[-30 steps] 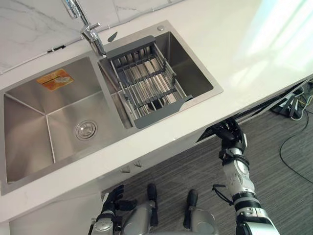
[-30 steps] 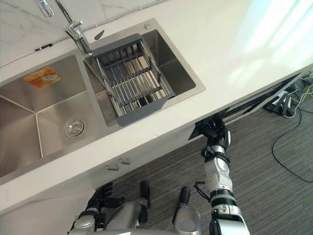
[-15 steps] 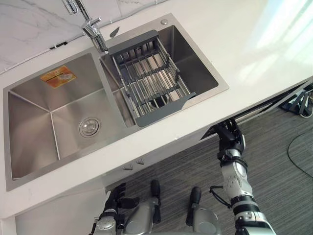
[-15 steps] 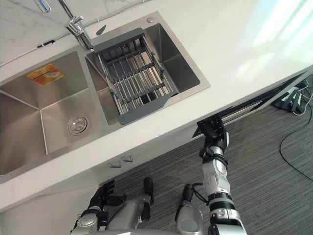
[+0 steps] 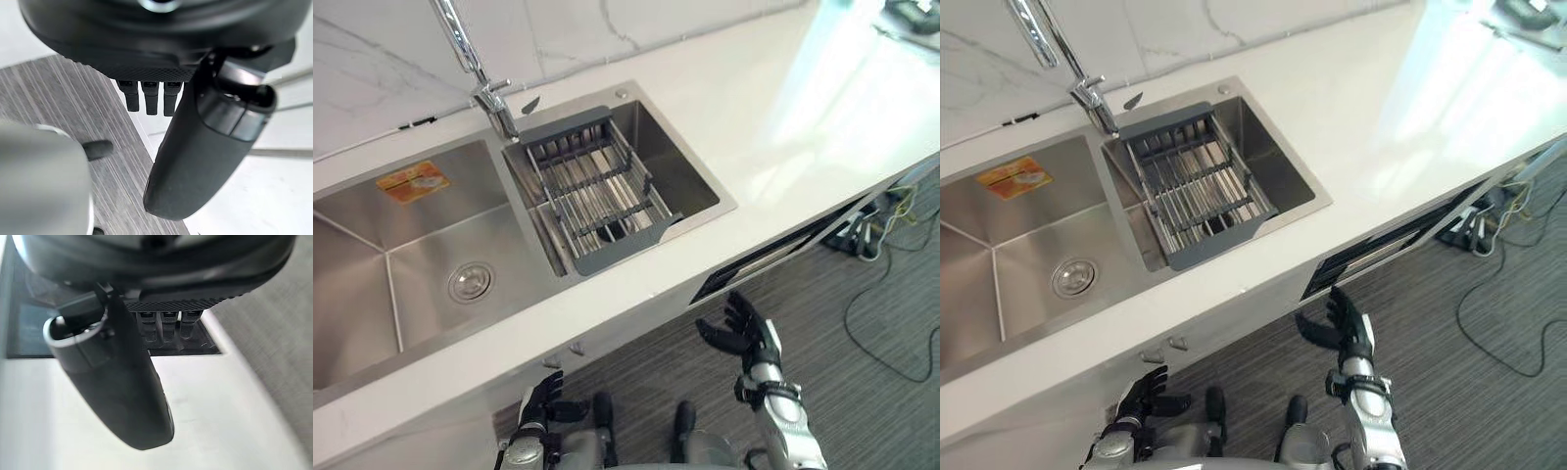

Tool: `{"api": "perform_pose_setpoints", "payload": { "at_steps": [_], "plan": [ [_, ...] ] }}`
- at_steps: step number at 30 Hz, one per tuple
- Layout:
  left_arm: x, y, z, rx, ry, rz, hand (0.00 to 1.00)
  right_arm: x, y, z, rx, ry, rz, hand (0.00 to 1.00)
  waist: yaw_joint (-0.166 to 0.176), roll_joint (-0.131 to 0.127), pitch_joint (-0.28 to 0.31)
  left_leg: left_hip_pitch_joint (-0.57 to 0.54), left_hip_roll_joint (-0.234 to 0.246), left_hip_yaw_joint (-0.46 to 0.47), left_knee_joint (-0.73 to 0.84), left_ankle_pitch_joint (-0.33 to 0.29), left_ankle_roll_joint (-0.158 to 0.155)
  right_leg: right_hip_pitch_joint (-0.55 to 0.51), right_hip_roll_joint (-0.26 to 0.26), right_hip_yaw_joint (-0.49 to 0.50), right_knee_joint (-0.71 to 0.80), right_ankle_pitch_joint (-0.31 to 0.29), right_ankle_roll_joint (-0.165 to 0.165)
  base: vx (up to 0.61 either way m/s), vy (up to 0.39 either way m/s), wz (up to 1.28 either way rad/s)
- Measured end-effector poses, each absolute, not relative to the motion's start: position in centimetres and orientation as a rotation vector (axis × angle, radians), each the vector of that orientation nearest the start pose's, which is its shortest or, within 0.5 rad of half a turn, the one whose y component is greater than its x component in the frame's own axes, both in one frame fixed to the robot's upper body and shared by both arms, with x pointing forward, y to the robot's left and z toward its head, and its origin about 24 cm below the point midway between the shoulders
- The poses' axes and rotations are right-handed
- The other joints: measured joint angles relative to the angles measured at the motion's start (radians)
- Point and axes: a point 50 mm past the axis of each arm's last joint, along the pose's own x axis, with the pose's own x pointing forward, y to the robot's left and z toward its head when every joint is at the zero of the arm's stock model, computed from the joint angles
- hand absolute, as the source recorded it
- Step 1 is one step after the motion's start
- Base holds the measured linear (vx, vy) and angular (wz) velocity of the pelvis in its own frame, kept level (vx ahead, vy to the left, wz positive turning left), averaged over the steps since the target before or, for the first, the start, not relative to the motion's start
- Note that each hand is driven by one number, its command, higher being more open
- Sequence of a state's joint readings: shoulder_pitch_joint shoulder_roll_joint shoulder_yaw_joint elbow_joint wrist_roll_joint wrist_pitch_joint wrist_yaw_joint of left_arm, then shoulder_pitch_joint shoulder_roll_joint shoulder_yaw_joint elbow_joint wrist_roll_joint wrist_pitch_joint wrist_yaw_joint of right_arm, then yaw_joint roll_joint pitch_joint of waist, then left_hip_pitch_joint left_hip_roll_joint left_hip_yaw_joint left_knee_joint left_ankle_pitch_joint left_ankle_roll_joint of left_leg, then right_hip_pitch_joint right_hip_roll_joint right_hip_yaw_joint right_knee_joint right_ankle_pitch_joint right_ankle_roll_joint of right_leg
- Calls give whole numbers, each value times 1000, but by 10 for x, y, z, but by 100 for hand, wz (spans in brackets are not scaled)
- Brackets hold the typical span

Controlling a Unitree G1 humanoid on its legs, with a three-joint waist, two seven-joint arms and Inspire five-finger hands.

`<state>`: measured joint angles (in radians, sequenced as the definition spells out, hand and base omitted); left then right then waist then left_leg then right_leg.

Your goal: Walk over to the sink, pick up the cup, carry it to the dishwasher, place the cup inside the dishwasher, then close the dishwasher door

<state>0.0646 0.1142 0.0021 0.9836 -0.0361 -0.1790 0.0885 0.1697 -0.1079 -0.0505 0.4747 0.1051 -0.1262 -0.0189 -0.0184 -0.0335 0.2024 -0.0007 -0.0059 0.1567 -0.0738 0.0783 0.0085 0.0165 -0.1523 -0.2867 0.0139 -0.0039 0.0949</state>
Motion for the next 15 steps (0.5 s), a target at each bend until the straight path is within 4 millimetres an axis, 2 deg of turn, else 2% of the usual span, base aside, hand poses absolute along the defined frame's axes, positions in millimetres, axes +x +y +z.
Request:
{"api": "perform_pose_setpoints", "payload": {
  "at_steps": [4,7,15],
  "plan": [
    [122,199,-146,109,888,169,90,142,-203,-117,-82,716,-160,90,-1,3,-39,24,-5,-2,-12,1,0,21,-3,-3,-4,-3,4,5,3,1],
    [118,200,-147,106,901,177,90,118,-205,-135,-61,853,-219,90,-2,7,-45,53,-6,-11,-13,1,0,56,-4,-14,-6,-4,6,-16,8,9],
    [108,202,-150,77,933,215,90,67,-220,-154,111,1017,-461,90,-5,7,-78,84,-9,-28,-19,6,-5,88,-10,-29,-1,-20,7,-67,8,6]
  ]
}}
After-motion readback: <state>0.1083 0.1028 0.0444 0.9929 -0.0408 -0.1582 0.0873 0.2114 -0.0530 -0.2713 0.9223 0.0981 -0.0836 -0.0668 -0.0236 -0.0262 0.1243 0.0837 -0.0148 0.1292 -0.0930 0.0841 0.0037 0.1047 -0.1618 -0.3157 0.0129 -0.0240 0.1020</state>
